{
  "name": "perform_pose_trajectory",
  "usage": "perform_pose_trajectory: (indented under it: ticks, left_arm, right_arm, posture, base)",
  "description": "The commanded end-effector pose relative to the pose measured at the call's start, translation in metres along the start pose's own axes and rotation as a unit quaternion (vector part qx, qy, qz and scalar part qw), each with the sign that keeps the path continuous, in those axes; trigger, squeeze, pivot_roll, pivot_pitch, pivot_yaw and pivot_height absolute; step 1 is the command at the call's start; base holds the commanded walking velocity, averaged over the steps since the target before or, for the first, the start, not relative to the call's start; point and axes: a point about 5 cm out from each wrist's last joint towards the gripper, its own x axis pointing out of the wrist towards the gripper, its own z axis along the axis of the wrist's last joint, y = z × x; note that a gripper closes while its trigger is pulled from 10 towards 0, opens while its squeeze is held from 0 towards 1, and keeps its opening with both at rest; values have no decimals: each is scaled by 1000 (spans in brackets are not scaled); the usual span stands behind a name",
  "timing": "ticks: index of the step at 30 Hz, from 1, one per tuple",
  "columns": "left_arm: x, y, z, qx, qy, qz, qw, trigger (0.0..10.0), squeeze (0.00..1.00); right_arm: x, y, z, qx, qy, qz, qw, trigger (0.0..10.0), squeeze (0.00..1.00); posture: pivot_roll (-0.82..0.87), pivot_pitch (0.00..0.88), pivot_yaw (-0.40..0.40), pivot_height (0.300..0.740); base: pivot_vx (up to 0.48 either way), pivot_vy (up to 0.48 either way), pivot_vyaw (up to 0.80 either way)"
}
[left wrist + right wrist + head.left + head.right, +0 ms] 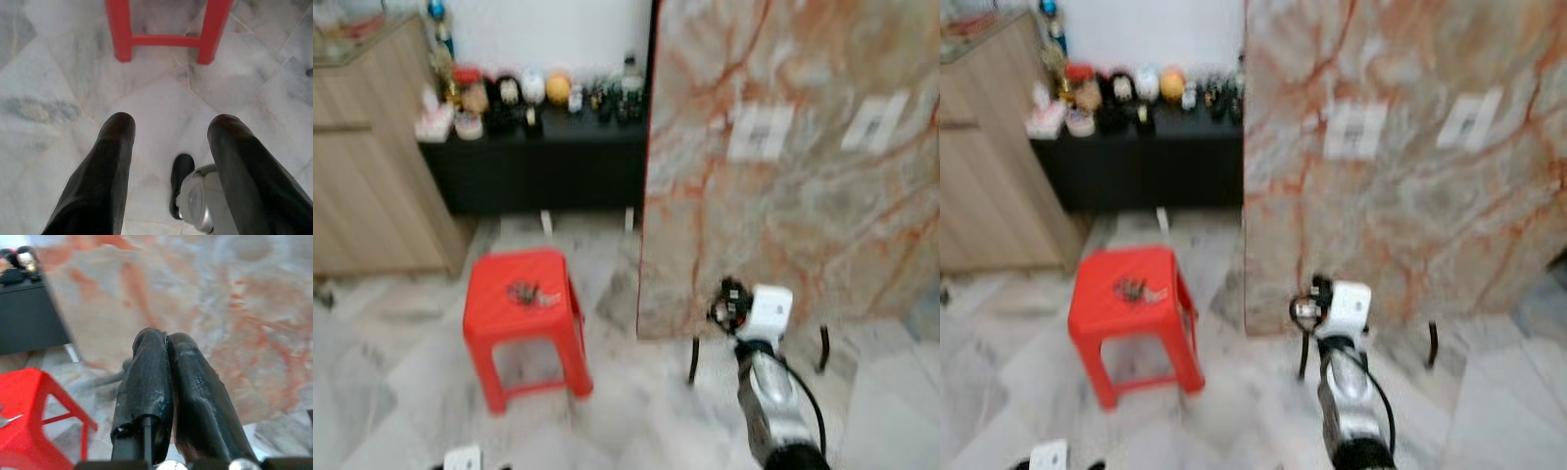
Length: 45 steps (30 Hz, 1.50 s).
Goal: Hang keys on a hook
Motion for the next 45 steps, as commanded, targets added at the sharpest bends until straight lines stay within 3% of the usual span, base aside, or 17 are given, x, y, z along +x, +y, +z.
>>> perform_pose_trajectory:
  ticks: [1, 23, 32, 40, 45]
  left_arm:
    - [-2, -4, -5, 7, 8, -8, 1000, 10000, 0]
    - [-3, -3, -7, 1, 11, -6, 1000, 10000, 0]
    - [-3, 0, -9, 5, 21, 0, 1000, 10000, 0]
    - [-3, 0, -10, 5, 23, -1, 1000, 10000, 0]
    - [-3, -2, -9, 4, 21, -2, 1000, 10000, 0]
  right_arm:
    - [2, -3, 4, -1, -8, -4, 1000, 10000, 0]
    - [3, 2, 7, -1, -16, 2, 1000, 10000, 0]
    - [5, -4, 12, -5, -28, -18, 999, 10000, 0]
    - [11, 0, 31, -32, -74, -8, 997, 10000, 0]
    - [18, 1, 56, -92, -131, -25, 987, 10000, 0]
  posture:
    - [63, 28, -28, 740]
    - [62, 35, -25, 740]
    - [62, 35, -25, 740]
    - [61, 35, -23, 740]
    - [63, 35, -22, 740]
  base:
    - [292, 0, 0]
    - [292, 0, 0]
    - [182, 0, 0]
    - [0, 0, 0]
    - [0, 0, 0]
